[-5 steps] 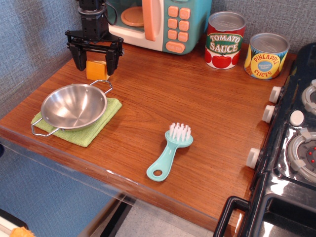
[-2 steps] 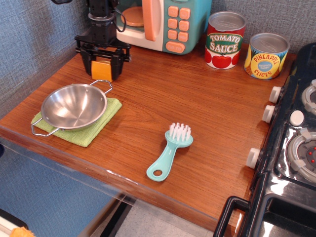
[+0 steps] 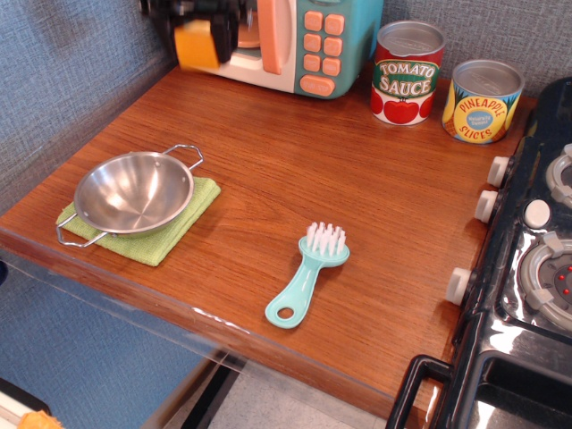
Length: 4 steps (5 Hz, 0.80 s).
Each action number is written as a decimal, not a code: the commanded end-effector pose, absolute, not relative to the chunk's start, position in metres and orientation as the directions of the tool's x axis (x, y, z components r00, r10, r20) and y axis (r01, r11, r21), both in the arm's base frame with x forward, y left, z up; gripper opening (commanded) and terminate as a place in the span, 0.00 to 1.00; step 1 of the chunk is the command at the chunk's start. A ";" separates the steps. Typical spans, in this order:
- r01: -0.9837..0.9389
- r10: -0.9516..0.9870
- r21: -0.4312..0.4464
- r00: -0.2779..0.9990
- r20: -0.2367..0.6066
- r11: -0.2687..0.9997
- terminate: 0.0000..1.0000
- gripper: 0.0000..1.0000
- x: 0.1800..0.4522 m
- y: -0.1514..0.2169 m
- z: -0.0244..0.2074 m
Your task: Put the cheese in the pan.
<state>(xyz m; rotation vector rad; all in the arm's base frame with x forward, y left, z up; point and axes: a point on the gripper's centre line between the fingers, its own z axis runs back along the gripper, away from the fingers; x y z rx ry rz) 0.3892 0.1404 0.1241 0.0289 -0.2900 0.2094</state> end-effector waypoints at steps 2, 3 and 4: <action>-0.152 0.154 -0.024 0.974 0.167 0.988 0.00 0.00 0.252 0.122 0.123; -0.145 0.142 0.014 0.983 0.119 0.989 0.00 0.00 0.238 0.121 0.098; -0.119 0.113 0.056 0.989 0.097 0.991 0.00 0.00 0.235 0.117 0.084</action>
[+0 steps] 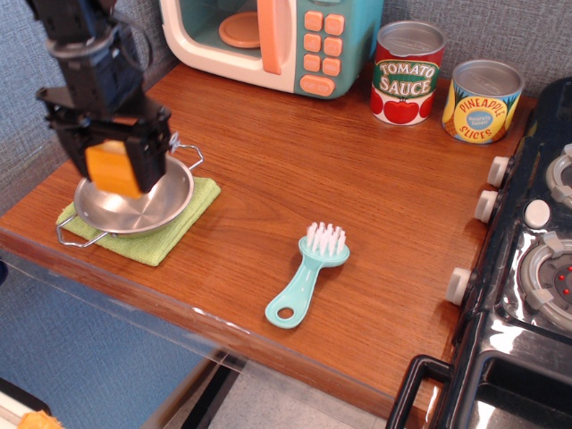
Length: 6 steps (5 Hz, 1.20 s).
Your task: Put the cheese in the pan.
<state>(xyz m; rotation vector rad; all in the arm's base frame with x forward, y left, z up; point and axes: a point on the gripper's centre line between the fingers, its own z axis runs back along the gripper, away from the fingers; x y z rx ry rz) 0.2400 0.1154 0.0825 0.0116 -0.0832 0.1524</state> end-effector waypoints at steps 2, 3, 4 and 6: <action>-0.097 0.079 0.116 0.986 0.147 0.988 0.00 0.00 0.247 0.117 0.086; -0.100 0.082 0.132 0.987 0.135 0.986 0.00 1.00 0.249 0.121 0.088; -0.098 0.082 0.133 0.989 0.125 0.986 0.00 1.00 0.248 0.121 0.088; -0.087 0.070 0.112 0.987 0.147 0.990 0.00 1.00 0.243 0.113 0.105</action>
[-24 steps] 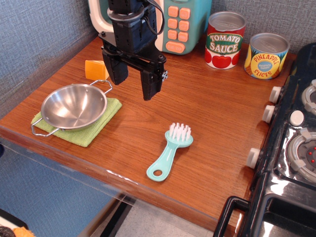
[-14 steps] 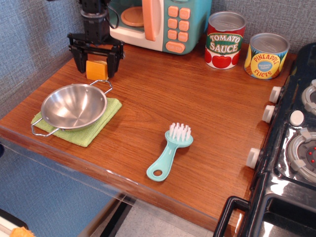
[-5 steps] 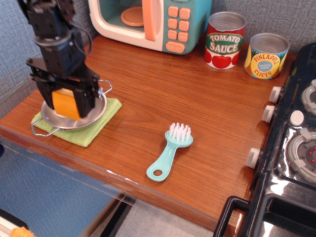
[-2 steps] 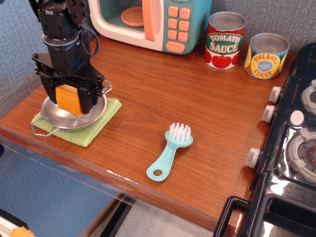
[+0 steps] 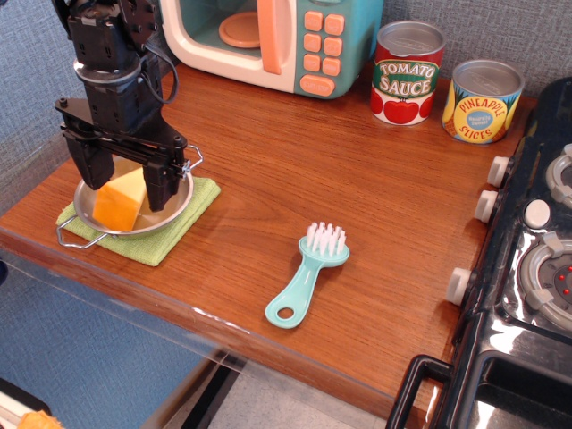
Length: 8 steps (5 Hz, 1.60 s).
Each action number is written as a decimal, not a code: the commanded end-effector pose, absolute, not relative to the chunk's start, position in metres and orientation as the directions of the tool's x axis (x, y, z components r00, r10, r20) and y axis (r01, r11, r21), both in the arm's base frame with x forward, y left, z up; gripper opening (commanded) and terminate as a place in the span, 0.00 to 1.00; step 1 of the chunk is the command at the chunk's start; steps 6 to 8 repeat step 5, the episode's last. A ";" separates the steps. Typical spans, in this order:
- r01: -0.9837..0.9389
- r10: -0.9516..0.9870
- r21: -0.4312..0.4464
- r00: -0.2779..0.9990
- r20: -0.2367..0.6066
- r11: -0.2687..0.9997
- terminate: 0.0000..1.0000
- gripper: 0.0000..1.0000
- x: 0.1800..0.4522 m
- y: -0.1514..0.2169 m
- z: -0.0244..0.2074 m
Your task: Put the cheese in the pan.
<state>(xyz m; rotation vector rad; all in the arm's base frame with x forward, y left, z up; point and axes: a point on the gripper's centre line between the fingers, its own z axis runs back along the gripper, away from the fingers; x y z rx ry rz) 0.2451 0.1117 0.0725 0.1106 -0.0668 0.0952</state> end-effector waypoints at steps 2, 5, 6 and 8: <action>-0.052 0.038 0.086 0.988 0.151 0.995 0.00 1.00 0.240 0.099 0.112; -0.038 0.024 0.094 0.989 0.146 0.995 1.00 1.00 0.240 0.097 0.111; -0.038 0.024 0.094 0.989 0.146 0.995 1.00 1.00 0.240 0.097 0.111; -0.038 0.024 0.094 0.989 0.146 0.995 1.00 1.00 0.240 0.097 0.111</action>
